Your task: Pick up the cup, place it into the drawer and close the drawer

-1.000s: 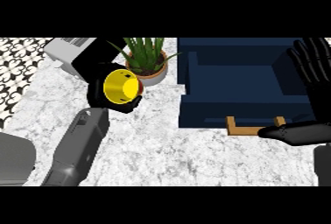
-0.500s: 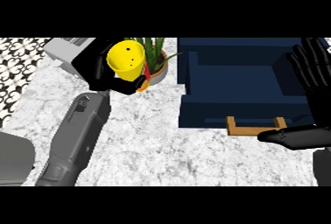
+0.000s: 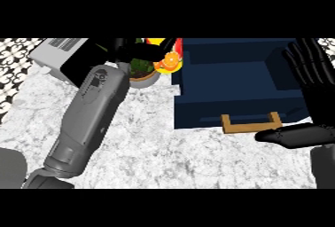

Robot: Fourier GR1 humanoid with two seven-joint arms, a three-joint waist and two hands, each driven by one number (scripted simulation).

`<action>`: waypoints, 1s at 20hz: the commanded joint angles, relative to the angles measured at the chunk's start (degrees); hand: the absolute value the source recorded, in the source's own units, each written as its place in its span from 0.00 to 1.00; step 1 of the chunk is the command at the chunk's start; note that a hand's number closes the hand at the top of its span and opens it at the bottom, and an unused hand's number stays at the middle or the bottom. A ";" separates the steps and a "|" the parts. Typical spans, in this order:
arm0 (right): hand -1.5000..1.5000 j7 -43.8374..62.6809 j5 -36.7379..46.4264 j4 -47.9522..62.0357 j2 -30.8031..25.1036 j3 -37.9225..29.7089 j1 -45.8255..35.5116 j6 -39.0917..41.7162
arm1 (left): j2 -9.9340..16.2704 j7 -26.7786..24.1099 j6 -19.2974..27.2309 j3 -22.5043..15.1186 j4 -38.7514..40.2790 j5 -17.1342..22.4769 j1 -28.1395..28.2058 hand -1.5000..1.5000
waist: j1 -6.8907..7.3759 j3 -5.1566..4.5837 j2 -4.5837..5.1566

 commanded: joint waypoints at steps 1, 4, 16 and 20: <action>0.00 -0.11 -0.21 -0.24 -0.16 -0.17 0.92 0.41 | -2.53 8.03 4.81 -5.82 6.47 0.51 -10.60 1.00 | -1.14 0.09 0.44; 0.00 -0.42 0.00 2.85 0.11 -0.17 -3.92 -0.40 | -2.59 8.11 8.25 -8.08 14.69 2.92 -15.65 1.00 | -2.53 0.10 1.36; 0.00 -3.59 0.28 3.53 1.69 2.46 -4.21 1.21 | -2.66 9.60 2.79 -20.53 26.40 9.20 -16.73 1.00 | -7.77 0.18 2.61; 0.00 -2.96 -1.04 3.34 1.89 4.72 -6.24 3.51 | -2.66 5.53 2.70 -20.97 24.04 13.86 -13.93 0.00 | -9.38 0.07 2.95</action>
